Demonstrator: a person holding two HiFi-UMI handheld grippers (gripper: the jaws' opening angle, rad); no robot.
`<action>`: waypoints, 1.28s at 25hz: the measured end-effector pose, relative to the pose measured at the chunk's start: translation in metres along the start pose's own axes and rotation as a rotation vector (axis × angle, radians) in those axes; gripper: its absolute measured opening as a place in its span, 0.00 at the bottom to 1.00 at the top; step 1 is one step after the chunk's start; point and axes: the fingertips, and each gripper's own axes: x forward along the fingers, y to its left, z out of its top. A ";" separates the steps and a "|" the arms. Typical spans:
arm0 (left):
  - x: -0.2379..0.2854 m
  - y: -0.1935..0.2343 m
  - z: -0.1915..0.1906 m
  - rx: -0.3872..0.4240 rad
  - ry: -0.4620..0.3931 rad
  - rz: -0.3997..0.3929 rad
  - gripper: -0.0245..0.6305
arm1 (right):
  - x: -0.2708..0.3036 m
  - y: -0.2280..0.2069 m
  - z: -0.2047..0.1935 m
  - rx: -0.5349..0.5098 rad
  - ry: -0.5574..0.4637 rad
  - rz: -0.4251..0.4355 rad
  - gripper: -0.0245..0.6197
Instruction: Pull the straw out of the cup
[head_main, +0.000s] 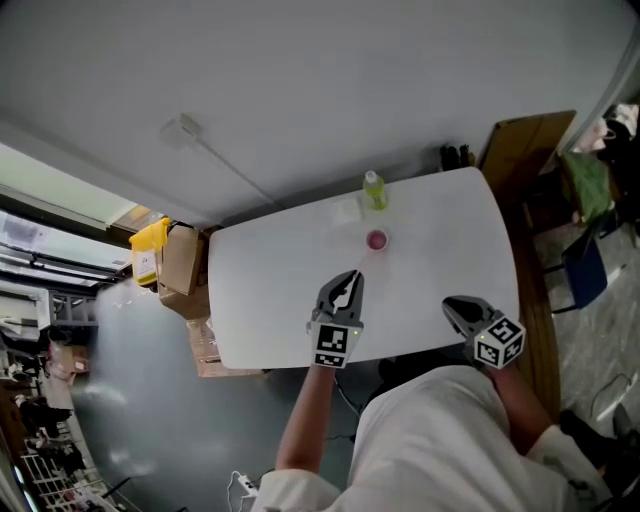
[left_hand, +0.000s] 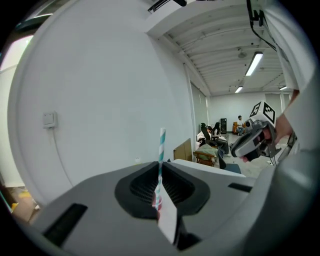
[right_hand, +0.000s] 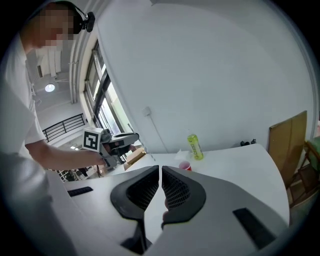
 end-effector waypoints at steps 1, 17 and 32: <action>-0.009 -0.001 0.002 -0.004 -0.011 0.002 0.07 | -0.002 0.006 0.003 -0.012 -0.006 -0.004 0.10; -0.162 -0.020 0.019 -0.108 -0.129 -0.010 0.07 | -0.056 0.098 -0.004 -0.106 -0.052 -0.082 0.10; -0.210 -0.073 0.029 -0.201 -0.163 0.038 0.07 | -0.090 0.091 0.016 -0.154 -0.080 -0.028 0.10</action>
